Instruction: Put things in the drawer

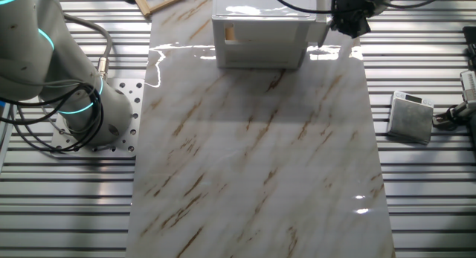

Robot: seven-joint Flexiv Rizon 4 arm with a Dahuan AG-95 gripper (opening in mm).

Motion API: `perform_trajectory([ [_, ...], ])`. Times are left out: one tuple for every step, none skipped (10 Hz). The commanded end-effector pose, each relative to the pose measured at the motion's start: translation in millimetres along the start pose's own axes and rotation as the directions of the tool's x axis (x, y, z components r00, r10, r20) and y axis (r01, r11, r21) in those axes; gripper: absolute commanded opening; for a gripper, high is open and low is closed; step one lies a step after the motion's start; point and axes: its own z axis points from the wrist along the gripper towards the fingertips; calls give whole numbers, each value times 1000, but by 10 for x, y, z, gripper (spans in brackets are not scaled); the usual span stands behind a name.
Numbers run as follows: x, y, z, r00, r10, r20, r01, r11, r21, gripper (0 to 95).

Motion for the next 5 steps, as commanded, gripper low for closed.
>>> perform_trajectory([
  [40, 5, -1, 1000, 0, -5, 0, 1000, -8, 0],
  [60, 14, -1, 1000, 1, -9, -1, 1000, -10, 0],
  [93, 25, 0, 1000, 1, -14, -1, 1000, -12, 0],
  [106, 31, 1, 1000, 1, -15, -2, 1000, -13, 0],
  [128, 45, 1, 1000, 4, -18, -4, 1000, -16, 0],
])
